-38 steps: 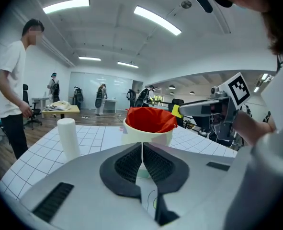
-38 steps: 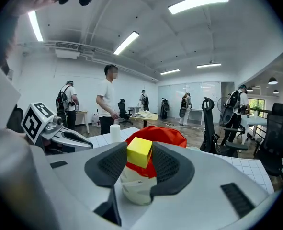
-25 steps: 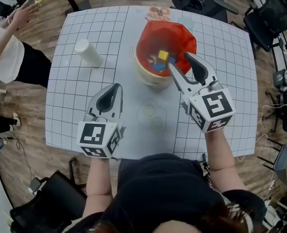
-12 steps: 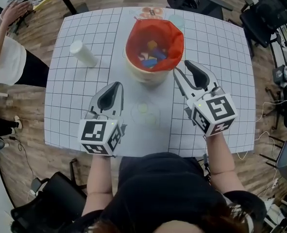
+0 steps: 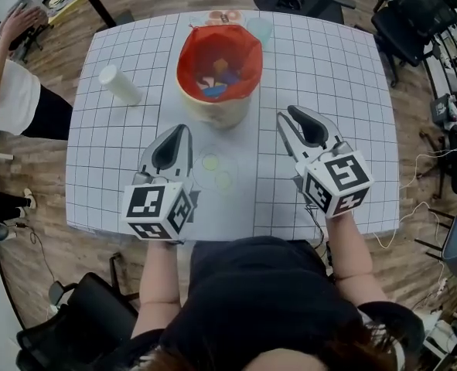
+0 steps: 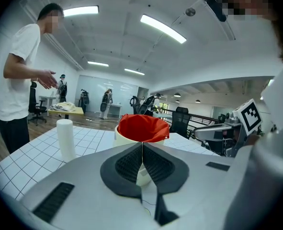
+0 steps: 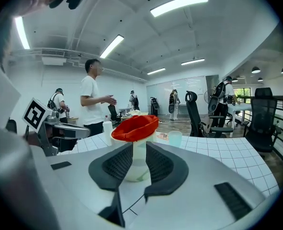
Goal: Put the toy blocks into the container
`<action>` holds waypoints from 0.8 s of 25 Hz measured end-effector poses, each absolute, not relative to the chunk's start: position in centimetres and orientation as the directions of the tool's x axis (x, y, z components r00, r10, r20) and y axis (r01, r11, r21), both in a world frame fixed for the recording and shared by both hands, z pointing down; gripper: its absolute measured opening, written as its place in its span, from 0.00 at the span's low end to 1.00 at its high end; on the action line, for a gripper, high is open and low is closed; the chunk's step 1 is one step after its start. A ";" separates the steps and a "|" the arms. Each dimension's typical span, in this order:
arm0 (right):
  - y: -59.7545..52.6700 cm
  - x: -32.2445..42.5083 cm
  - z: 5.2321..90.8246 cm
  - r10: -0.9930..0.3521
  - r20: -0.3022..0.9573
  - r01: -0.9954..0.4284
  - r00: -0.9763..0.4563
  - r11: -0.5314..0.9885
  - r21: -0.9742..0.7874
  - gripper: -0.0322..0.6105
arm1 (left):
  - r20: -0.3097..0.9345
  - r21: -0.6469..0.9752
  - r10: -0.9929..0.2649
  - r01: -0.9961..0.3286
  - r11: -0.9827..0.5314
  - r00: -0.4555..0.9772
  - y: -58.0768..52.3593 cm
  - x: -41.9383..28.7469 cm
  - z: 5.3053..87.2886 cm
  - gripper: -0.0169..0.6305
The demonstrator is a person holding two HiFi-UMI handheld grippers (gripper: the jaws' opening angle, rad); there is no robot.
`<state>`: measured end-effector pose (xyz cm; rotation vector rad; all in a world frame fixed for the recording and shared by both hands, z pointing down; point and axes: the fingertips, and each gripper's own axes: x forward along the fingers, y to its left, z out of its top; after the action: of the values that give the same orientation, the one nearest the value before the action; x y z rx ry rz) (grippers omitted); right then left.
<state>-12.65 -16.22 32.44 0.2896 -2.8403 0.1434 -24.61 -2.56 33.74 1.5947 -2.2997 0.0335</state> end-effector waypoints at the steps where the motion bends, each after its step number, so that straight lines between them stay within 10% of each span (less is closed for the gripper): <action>1: -16.3 -12.2 32.6 -0.186 0.290 -0.215 -0.939 0.974 -0.071 0.20 | 0.289 0.170 -0.905 -0.914 0.369 -0.312 -2.7 -24.2 33.7 0.07; 20: -17.7 -8.1 34.5 -0.197 0.331 -0.251 -0.923 0.959 -0.131 0.07 | 0.315 0.157 -0.876 -0.891 0.426 -0.364 -2.2 -22.0 34.4 0.07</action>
<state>-8.12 -17.71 34.54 0.3277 -2.7915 0.2452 -21.98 -2.19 34.37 1.5140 -2.3352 0.0570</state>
